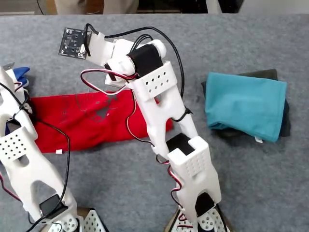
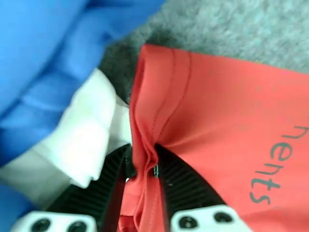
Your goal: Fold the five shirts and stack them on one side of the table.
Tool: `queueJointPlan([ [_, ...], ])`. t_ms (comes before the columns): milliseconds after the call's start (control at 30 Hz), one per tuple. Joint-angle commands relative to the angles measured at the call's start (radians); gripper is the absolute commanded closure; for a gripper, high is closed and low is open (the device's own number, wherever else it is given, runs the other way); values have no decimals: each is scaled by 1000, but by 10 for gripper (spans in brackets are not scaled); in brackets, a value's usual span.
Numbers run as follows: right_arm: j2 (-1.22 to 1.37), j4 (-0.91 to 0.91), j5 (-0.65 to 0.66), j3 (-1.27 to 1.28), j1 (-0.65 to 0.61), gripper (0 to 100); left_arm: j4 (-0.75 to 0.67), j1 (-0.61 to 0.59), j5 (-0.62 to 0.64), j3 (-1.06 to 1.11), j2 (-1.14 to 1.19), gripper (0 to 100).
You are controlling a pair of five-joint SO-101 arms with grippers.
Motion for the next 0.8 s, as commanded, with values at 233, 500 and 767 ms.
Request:
queueJointPlan([
  [233, -15, 14, -9, -10, 7, 996, 12, 107, -5, 138, -300, 981],
  [500, -16, 12, -12, -13, 33, 996, 12, 318, -6, 387, -604, 981],
  [767, -13, 15, -12, -101, 114, 996, 11, 384, 0, 411, -651, 981],
])
